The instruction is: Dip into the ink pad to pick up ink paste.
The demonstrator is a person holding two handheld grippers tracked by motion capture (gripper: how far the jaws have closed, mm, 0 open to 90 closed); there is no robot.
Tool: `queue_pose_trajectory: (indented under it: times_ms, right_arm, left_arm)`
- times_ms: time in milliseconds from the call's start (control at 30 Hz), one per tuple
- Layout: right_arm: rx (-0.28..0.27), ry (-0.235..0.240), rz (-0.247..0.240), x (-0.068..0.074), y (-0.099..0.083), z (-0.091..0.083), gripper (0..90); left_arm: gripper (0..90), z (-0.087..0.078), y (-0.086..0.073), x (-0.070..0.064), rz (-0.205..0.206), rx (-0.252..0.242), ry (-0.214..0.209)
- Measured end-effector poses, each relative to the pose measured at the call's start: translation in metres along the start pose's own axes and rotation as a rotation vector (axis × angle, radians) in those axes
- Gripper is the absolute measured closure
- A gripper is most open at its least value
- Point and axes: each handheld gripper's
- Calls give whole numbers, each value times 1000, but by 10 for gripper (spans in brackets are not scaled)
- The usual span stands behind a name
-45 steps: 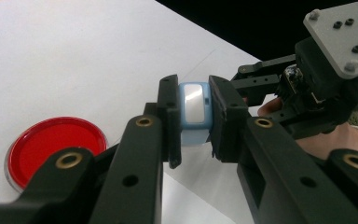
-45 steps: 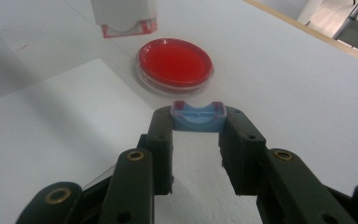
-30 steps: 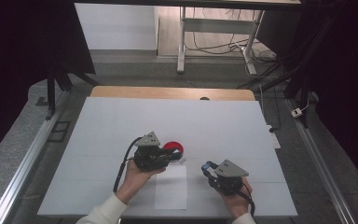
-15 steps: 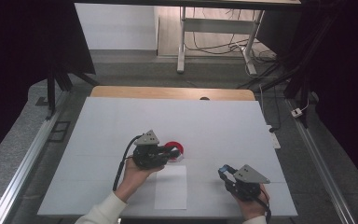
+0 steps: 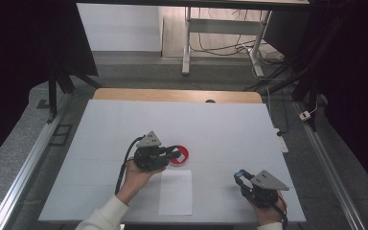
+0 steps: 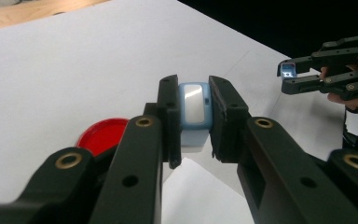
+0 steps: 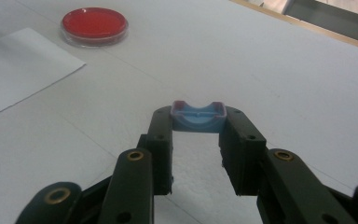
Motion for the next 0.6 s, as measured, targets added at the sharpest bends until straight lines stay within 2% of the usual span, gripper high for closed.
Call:
queue_pose_trajectory:
  times_ms: [167, 600]
  right_arm:
    - [7, -9, 17, -4, -2, 1, 652]
    - [1, -7, 4, -3, -1, 2, 652]
  left_arm:
    - [754, 0, 1, 1, 3, 2, 10]
    - [754, 5, 3, 12, 10, 13, 61]
Point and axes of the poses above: each handheld gripper's, and its own axes: z roughly forward along the jaws, y roughly out of its top, x roughly to its left, and after that the axes turned 8 degrees about x, right-handed
